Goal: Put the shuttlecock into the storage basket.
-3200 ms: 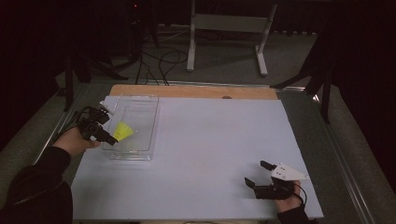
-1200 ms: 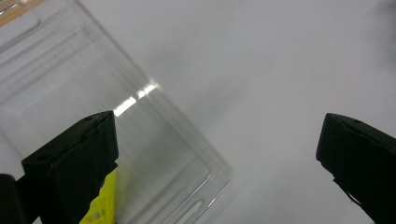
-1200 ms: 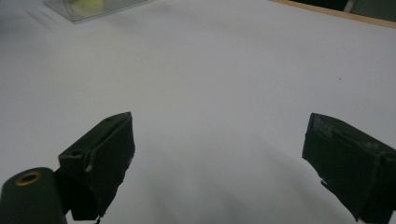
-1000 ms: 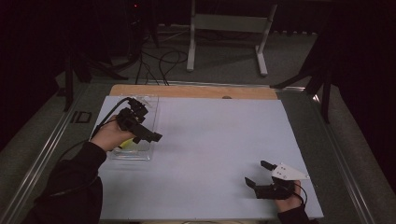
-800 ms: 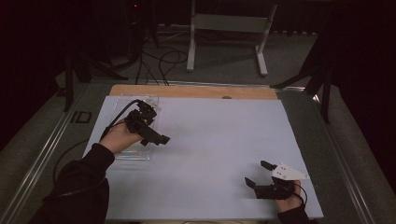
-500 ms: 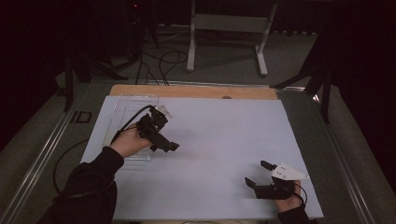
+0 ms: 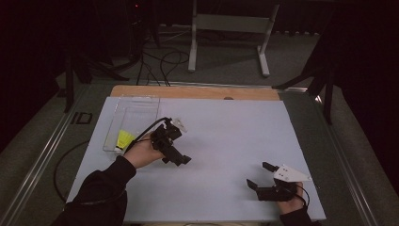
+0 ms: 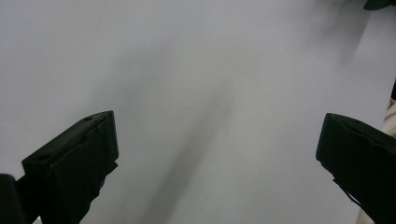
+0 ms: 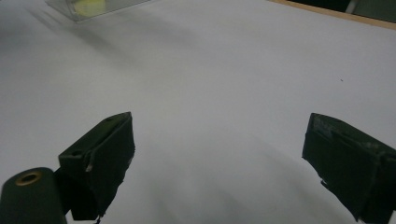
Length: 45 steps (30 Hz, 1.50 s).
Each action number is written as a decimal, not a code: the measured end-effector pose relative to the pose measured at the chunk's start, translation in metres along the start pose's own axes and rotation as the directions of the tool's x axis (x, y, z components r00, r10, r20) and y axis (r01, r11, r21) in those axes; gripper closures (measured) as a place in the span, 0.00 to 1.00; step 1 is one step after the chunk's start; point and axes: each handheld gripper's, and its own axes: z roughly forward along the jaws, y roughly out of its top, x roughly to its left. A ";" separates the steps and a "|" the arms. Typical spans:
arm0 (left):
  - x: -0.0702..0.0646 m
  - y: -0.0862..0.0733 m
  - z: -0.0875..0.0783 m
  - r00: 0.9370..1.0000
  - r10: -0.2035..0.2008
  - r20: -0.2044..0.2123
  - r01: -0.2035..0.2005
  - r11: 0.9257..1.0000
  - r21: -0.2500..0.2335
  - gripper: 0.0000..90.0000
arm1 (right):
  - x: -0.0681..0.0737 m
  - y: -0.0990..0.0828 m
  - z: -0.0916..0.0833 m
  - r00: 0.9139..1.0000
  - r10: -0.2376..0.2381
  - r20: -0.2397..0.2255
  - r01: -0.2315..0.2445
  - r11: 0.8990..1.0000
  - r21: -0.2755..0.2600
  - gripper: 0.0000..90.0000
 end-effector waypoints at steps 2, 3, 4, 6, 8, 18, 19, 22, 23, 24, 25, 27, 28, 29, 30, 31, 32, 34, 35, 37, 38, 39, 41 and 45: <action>-0.004 -0.002 0.004 1.000 0.022 -0.010 -0.022 1.000 0.004 0.00 | 0.000 0.000 0.000 1.000 0.000 0.000 0.000 1.000 0.000 0.10; -0.005 -0.003 0.005 1.000 0.025 -0.008 -0.025 1.000 -0.001 0.00 | 0.000 0.000 0.000 1.000 0.000 0.000 0.000 1.000 0.000 0.10; -0.007 -0.004 0.007 1.000 0.028 0.001 -0.028 1.000 -0.005 0.00 | 0.000 0.000 0.000 1.000 -0.001 0.000 0.001 1.000 0.000 0.10; -0.009 -0.007 0.009 0.999 0.039 0.021 -0.039 0.999 -0.012 0.00 | 0.000 0.000 0.000 1.000 -0.002 -0.001 0.002 1.000 0.000 0.10; -0.011 -0.010 0.011 0.998 0.041 0.038 -0.040 0.999 -0.018 0.00 | 0.000 0.000 0.000 1.000 -0.001 0.000 0.001 1.000 0.000 0.10; -0.018 -0.032 0.019 0.996 0.048 0.075 -0.045 0.998 -0.047 0.00 | 0.000 0.000 0.001 1.000 -0.004 -0.002 0.004 1.000 0.000 0.10; -0.018 -0.034 0.019 0.996 0.044 0.080 -0.040 0.998 -0.051 0.00 | 0.000 0.000 0.001 1.000 -0.004 -0.002 0.004 1.000 0.000 0.10; -0.021 -0.041 0.021 0.995 0.049 0.083 -0.044 0.998 -0.054 0.00 | 0.000 0.000 0.000 1.000 -0.003 -0.002 0.003 1.000 0.002 0.10; -0.022 -0.044 0.022 0.995 0.049 0.083 -0.044 0.998 -0.055 0.00 | 0.000 0.000 0.000 1.000 -0.003 -0.002 0.003 1.000 0.001 0.10; -0.023 -0.046 0.022 0.995 0.053 0.084 -0.049 0.997 -0.054 0.00 | 0.000 0.000 0.000 1.000 -0.002 -0.001 0.002 1.000 0.002 0.10; -0.023 -0.049 0.022 0.995 0.053 0.083 -0.049 0.997 -0.053 0.00 | 0.000 0.000 0.000 1.000 -0.003 -0.002 0.003 1.000 0.002 0.10; -0.024 -0.054 0.023 0.995 0.049 0.087 -0.045 0.997 -0.056 0.00 | 0.000 0.000 0.001 1.000 -0.004 -0.002 0.004 1.000 0.001 0.10; -0.025 -0.057 0.023 0.995 0.047 0.092 -0.041 0.997 -0.060 0.00 | 0.000 0.000 0.000 1.000 -0.003 -0.002 0.003 1.000 0.001 0.10; -0.026 -0.060 0.023 0.995 0.046 0.091 -0.041 0.997 -0.063 0.00 | 0.000 0.000 0.000 1.000 -0.005 -0.002 0.005 1.000 0.002 0.10; -0.027 -0.062 0.022 0.995 0.049 0.090 -0.043 0.997 -0.065 0.00 | 0.000 0.000 0.000 1.000 -0.004 -0.001 0.004 1.000 0.002 0.10; -0.028 -0.065 0.022 0.995 0.051 0.090 -0.045 0.997 -0.070 0.00 | 0.000 0.000 0.000 1.000 -0.004 -0.002 0.004 1.000 0.002 0.10; -0.029 -0.067 0.021 0.995 0.052 0.087 -0.046 0.996 -0.074 0.00 | 0.001 0.000 0.001 1.000 -0.004 -0.002 0.004 1.000 0.003 0.10; -0.031 -0.072 0.021 0.995 0.059 0.081 -0.053 0.996 -0.077 0.00 | 0.001 0.000 0.001 1.000 -0.004 -0.003 0.004 1.000 0.004 0.10; -0.031 -0.075 0.020 0.995 0.059 0.081 -0.053 0.996 -0.075 0.00 | 0.001 0.000 0.001 1.000 -0.004 -0.003 0.004 1.000 0.005 0.10; -0.032 -0.080 0.019 0.995 0.059 0.078 -0.054 0.996 -0.073 0.00 | 0.001 0.001 0.001 1.000 -0.005 -0.002 0.005 1.000 0.005 0.10; -0.032 -0.082 0.019 0.995 0.057 0.077 -0.052 0.996 -0.072 0.00 | 0.001 0.001 0.001 1.000 -0.006 -0.002 0.006 1.000 0.004 0.10; -0.033 -0.084 0.019 0.996 0.049 0.075 -0.044 0.996 -0.072 0.00 | 0.001 0.001 0.001 1.000 -0.006 -0.002 0.006 1.000 0.004 0.10; -0.033 -0.089 0.018 0.996 0.045 0.072 -0.040 0.997 -0.070 0.00 | 0.001 0.001 0.001 1.000 -0.006 -0.002 0.006 1.000 0.004 0.10; -0.034 -0.099 0.018 0.996 0.039 0.077 -0.033 0.996 -0.082 0.00 | 0.001 0.001 0.001 1.000 -0.006 -0.003 0.006 1.000 0.004 0.10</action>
